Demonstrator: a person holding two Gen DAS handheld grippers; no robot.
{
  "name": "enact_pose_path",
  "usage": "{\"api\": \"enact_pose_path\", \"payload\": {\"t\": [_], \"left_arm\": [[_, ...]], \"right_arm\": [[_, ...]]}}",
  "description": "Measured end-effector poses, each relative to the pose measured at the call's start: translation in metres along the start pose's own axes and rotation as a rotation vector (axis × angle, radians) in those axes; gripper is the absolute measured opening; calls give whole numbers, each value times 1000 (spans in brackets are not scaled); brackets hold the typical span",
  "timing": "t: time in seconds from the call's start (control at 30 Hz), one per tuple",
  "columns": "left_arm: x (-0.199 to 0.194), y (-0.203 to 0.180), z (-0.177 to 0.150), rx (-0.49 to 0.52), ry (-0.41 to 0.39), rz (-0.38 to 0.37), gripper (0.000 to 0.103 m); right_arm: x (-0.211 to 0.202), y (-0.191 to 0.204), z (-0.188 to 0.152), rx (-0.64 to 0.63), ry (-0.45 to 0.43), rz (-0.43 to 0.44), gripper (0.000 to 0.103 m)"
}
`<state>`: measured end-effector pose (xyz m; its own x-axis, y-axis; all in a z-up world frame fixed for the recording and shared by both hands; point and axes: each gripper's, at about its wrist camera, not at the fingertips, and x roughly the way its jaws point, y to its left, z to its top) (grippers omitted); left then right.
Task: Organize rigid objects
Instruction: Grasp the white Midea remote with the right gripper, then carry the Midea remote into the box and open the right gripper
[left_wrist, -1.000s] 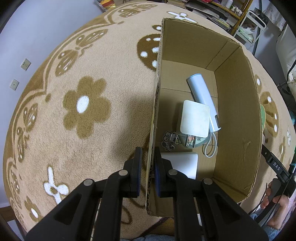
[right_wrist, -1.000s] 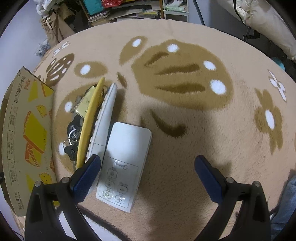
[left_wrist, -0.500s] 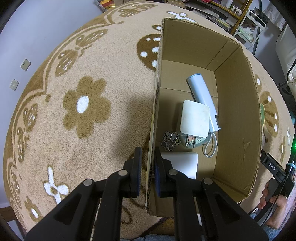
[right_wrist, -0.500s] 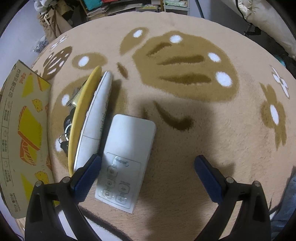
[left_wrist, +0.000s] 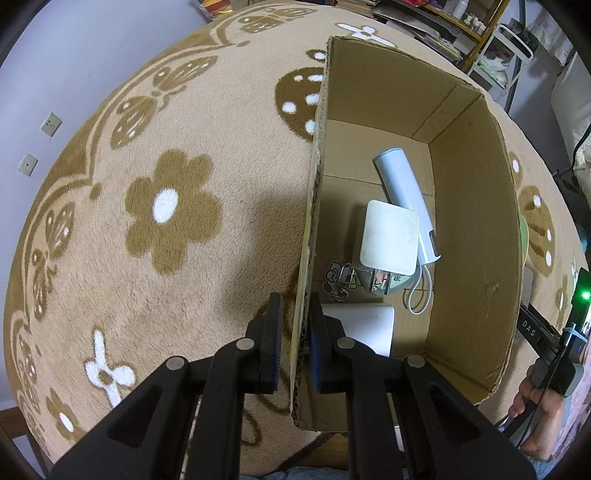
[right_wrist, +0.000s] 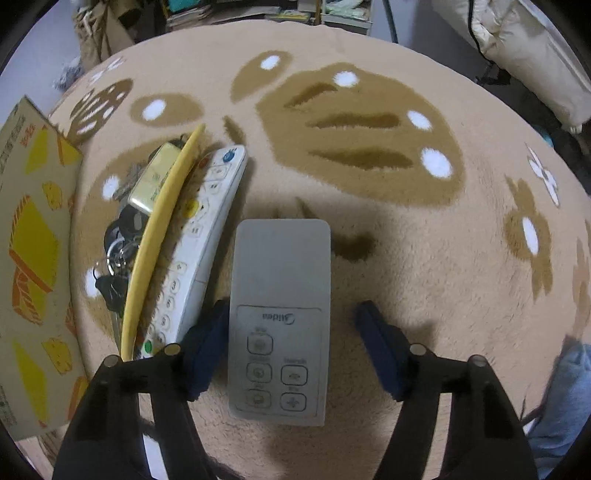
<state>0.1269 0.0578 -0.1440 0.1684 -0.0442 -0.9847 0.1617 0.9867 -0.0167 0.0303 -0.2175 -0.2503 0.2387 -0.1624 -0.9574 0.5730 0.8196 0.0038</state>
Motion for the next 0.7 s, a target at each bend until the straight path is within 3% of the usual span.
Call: {"api": "enact_pose_path", "payload": {"t": [0.07, 0.4, 0.53, 0.7], "left_arm": [[0, 0, 0, 1, 0, -1, 13], [0, 0, 0, 4, 0, 1, 13], [0, 0, 0, 5, 1, 0, 13], [0, 1, 0, 3, 1, -2, 13]], "right_arm": [[-2, -3, 2, 6, -17, -2, 51], [-14, -26, 7, 53, -79, 2, 51], [-17, -40, 12, 113, -93, 92, 51], [-25, -51, 22, 116, -121, 104, 51]]}}
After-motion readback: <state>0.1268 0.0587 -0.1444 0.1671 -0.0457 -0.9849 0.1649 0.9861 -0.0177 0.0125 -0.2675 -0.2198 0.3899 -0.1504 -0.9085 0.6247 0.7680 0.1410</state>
